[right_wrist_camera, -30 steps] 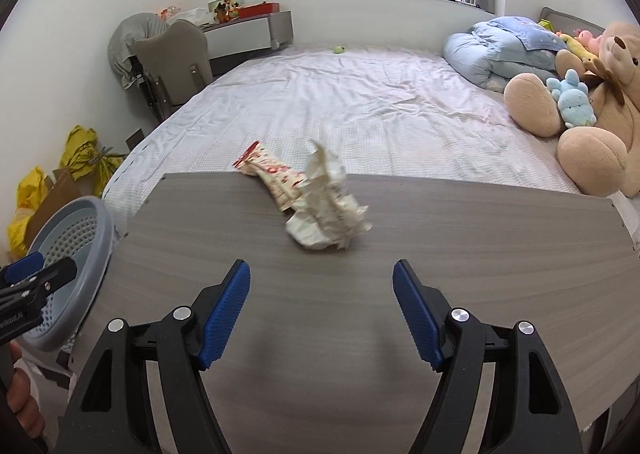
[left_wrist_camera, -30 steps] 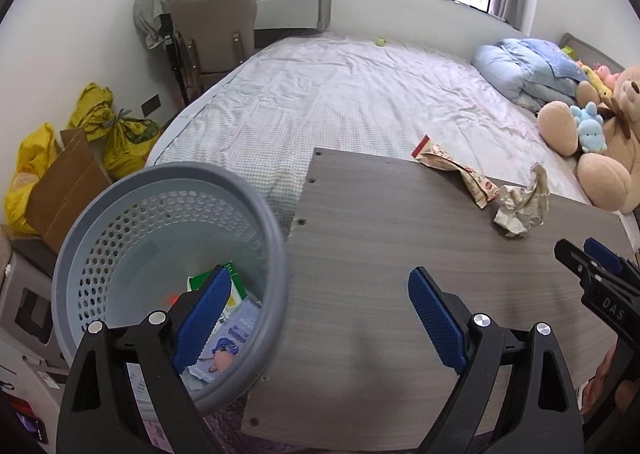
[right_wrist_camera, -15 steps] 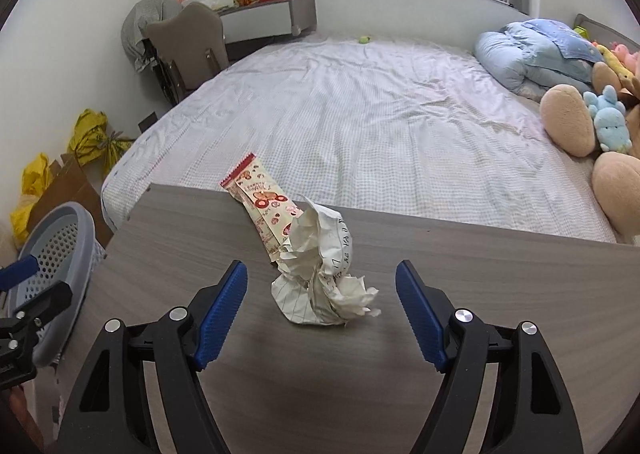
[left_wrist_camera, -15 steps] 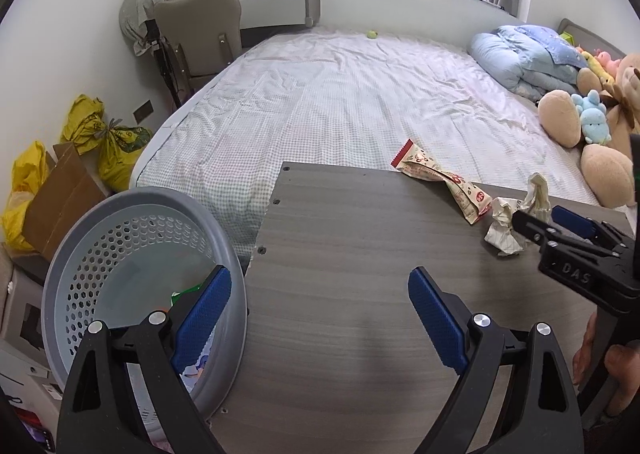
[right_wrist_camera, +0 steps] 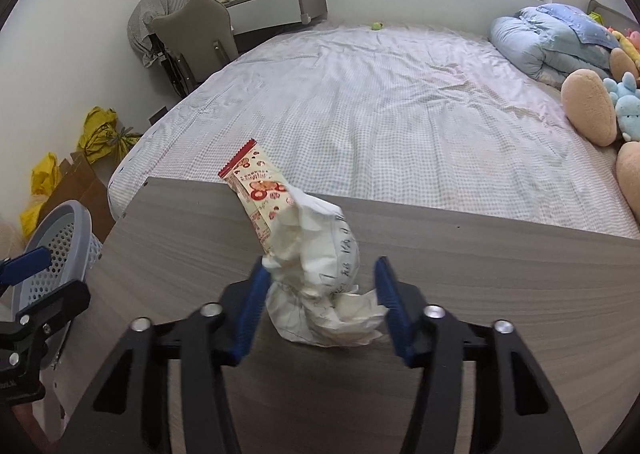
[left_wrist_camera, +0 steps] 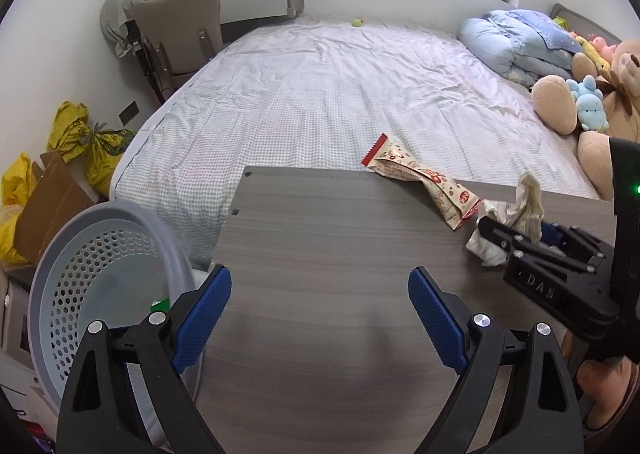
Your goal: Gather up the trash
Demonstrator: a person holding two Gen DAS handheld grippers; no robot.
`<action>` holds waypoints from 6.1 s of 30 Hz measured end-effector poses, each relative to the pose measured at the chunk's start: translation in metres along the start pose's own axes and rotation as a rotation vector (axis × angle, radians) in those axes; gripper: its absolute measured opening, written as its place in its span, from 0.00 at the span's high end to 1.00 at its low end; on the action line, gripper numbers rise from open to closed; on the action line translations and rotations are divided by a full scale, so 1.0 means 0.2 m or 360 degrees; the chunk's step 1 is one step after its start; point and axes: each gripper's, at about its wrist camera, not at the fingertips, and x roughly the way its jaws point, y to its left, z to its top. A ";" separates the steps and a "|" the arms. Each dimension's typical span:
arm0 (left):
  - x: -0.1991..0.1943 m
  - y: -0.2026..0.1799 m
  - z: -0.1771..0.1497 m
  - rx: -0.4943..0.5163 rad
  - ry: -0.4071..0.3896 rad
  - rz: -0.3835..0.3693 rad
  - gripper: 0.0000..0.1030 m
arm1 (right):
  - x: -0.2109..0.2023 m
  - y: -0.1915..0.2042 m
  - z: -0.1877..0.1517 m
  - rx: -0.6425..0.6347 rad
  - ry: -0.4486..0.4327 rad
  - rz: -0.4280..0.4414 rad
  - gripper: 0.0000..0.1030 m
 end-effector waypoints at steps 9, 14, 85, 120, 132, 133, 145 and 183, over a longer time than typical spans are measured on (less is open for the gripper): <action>0.08 -0.19 0.13 0.0019 -0.0003 -0.0033 0.14 | -0.14 -0.12 -0.04 0.0089 -0.0073 0.0051 0.65; 0.19 -0.30 0.21 -0.0001 0.0041 -0.0056 0.12 | -0.24 -0.25 -0.09 0.0154 -0.0129 -0.0002 0.65; -0.13 0.86 -0.31 -0.0295 0.0019 0.0234 0.73 | -0.17 1.02 -0.05 -0.0296 0.0015 0.0459 0.65; -0.26 1.22 -0.46 -0.0524 -0.0014 0.0418 0.21 | -0.08 1.43 -0.10 -0.0482 0.0038 0.0479 0.36; -0.28 1.22 -0.46 -0.0520 0.0002 0.0479 0.10 | -0.10 1.44 -0.11 -0.0500 0.0025 0.0426 0.33; -0.28 1.21 -0.46 -0.0519 0.0002 0.0481 0.09 | -0.10 1.43 -0.12 -0.0498 0.0022 0.0424 0.33; -0.30 1.21 -0.46 -0.0524 -0.0005 0.0505 0.06 | -0.11 1.41 -0.11 -0.0474 0.0011 0.0411 0.32; -0.34 1.18 -0.44 -0.0503 -0.0020 0.0558 0.06 | -0.12 1.40 -0.11 -0.0471 -0.0001 0.0415 0.32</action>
